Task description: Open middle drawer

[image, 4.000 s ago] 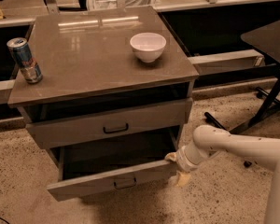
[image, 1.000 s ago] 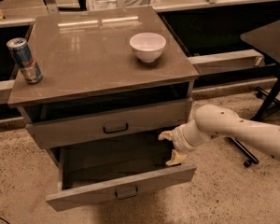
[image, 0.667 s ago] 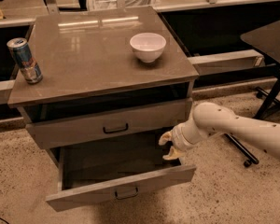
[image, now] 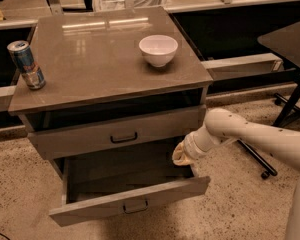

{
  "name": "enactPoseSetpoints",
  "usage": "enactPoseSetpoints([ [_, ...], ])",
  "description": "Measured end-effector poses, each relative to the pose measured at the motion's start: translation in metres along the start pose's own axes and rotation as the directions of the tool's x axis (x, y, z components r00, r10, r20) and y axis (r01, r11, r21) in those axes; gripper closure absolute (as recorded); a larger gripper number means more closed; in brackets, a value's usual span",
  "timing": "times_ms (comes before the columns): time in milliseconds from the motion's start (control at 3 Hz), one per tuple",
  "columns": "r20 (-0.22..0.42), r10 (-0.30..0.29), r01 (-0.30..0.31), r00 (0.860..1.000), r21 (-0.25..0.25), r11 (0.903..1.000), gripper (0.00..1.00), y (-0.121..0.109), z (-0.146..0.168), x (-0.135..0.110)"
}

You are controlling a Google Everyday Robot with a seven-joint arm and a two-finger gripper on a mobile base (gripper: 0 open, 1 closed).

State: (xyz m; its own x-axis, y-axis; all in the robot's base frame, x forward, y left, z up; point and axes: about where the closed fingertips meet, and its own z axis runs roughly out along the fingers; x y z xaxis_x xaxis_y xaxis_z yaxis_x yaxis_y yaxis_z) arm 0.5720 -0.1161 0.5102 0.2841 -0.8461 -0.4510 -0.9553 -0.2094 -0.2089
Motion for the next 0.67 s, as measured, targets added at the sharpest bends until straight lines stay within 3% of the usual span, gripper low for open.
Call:
enactPoseSetpoints([
  [333,0.0,0.004,-0.004,1.0,-0.019,0.9998,1.0,-0.001,0.01,0.004],
  [667,-0.004,0.01,-0.01,1.0,-0.048,0.9988,1.0,0.002,0.021,0.008],
])
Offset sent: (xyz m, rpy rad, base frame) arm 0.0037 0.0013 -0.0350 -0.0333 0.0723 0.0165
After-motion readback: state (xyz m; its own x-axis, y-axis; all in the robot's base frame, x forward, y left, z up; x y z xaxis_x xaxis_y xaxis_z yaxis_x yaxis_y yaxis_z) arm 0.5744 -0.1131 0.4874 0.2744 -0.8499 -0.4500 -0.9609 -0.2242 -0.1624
